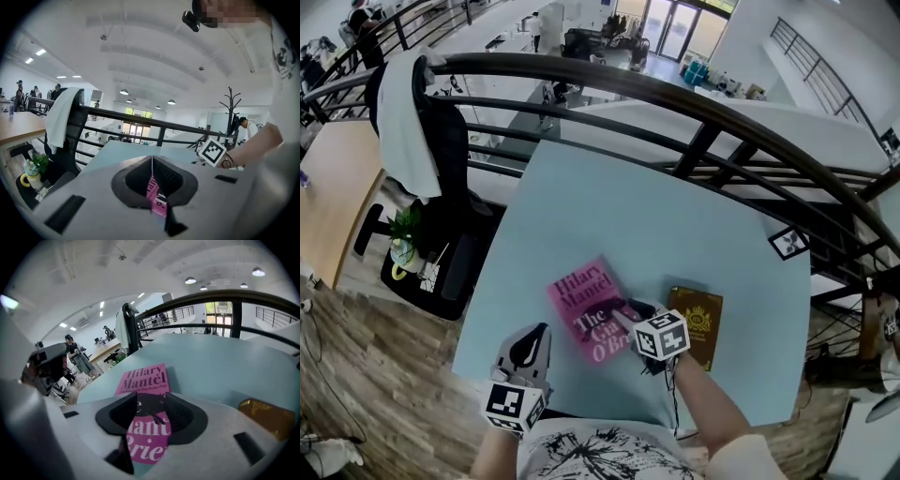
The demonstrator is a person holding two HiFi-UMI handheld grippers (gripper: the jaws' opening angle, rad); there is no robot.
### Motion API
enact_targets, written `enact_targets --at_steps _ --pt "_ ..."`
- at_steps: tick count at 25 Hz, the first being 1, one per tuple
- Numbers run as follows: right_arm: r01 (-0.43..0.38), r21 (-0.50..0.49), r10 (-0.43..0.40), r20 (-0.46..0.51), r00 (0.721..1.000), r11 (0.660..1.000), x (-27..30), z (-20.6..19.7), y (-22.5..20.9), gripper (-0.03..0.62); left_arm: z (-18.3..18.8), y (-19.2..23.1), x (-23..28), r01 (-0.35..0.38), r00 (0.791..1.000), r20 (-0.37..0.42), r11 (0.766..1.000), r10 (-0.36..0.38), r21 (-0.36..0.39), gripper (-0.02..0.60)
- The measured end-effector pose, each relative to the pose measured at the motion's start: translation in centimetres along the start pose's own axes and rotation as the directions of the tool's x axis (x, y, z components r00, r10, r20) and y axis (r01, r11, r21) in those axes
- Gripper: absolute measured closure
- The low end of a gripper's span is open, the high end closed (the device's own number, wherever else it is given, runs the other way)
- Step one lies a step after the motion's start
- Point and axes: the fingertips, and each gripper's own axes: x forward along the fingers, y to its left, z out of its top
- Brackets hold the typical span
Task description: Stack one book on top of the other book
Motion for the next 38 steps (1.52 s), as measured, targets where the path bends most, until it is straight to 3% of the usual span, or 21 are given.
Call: enact_targets --at_steps 2,9,14,20,28,30,31,34,38 --pt "-0.024 0.043 0.026 -0.040 0.999 0.999 1.3 -0.4 -0.7 0.401 -0.4 0.3 0.3 -0.003 1.000 0.000 1.000 0.003 0.004 0.571" --pt "-0.036 0.039 0.042 -0.163 0.986 0.999 4.5 -1.8 -2.3 0.309 -2.9 0.3 0.3 -0.006 0.999 -0.042 1.000 0.005 -0.011 0.571" --pt "-0.096 0.129 0.121 -0.197 0.973 0.987 4.9 -2.8 -1.7 0.370 -4.5 -0.2 0.5 0.005 0.996 -0.084 1.000 -0.006 -0.017 0.571" --pt "-0.044 0.197 0.081 -0.185 0.979 0.979 4.4 -3.2 -1.8 0.385 -7.6 -1.1 1.4 0.020 0.980 -0.200 1.000 -0.023 -0.015 0.571" --pt "0.040 0.314 0.001 -0.129 0.992 0.949 3.9 -4.0 -1.6 0.392 -12.5 -0.9 4.0 -0.006 0.918 -0.390 0.980 -0.074 -0.199 0.564" --pt "0.054 0.328 -0.016 -0.119 0.993 0.943 3.8 -4.2 -1.5 0.391 -13.8 -1.1 4.6 -0.006 0.897 -0.430 0.968 -0.106 -0.251 0.432" --pt "0.058 0.331 -0.022 -0.114 0.993 0.942 3.7 -4.3 -1.5 0.391 -14.5 -1.3 4.9 -0.009 0.884 -0.451 0.959 -0.125 -0.283 0.411" --pt "0.065 0.337 -0.030 -0.108 0.994 0.939 3.6 -4.5 -1.5 0.391 -16.3 -1.4 5.6 -0.050 0.845 -0.513 0.933 -0.151 -0.357 0.388" --pt "0.092 0.352 -0.056 -0.110 0.992 0.932 3.4 -4.6 -1.3 0.388 -18.0 -1.1 6.3 -0.109 0.805 -0.575 0.917 -0.145 -0.384 0.379"
